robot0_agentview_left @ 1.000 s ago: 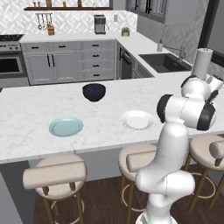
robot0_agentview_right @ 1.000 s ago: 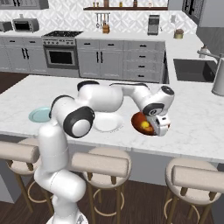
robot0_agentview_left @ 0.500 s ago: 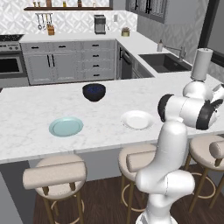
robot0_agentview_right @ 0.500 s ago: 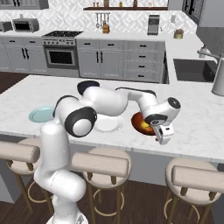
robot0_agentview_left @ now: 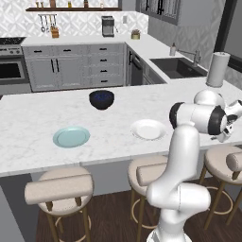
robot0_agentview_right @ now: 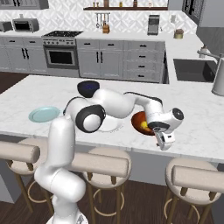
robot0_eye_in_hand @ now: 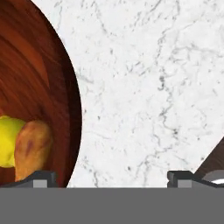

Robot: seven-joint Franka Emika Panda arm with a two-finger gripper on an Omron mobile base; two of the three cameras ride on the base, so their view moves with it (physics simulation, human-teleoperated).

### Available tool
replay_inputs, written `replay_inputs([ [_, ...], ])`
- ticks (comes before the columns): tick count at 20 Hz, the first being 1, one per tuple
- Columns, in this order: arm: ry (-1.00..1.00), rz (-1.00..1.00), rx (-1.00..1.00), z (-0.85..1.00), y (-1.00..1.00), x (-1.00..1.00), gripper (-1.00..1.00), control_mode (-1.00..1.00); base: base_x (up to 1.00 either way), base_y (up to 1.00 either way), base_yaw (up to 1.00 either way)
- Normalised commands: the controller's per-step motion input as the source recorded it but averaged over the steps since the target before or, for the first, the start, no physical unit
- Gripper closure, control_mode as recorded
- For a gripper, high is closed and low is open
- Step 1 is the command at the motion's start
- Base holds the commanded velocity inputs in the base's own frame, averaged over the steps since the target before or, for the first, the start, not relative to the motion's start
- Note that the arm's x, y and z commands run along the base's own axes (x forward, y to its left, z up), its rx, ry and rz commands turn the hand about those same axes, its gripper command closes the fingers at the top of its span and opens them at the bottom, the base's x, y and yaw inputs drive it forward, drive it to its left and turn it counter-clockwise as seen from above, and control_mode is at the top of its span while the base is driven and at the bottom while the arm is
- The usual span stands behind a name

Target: Pick the chicken drumstick and lemon from their plates and place them in the bowl. Then put the bowl in the fridge.

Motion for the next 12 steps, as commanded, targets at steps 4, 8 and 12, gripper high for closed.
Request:
replay_inputs([
  [4,-0.14,-0.01,0.00,0.00,0.13,0.32,-1.00,-1.00,0.00,0.00,0.00],
  [8,-0.10,-0.01,0.00,-0.01,0.09,0.34,-1.00,-1.00,0.00,0.00,0.00],
  [12,0.00,0.00,0.00,-0.23,0.01,0.35,-1.00,-1.00,0.00,0.00,0.00],
])
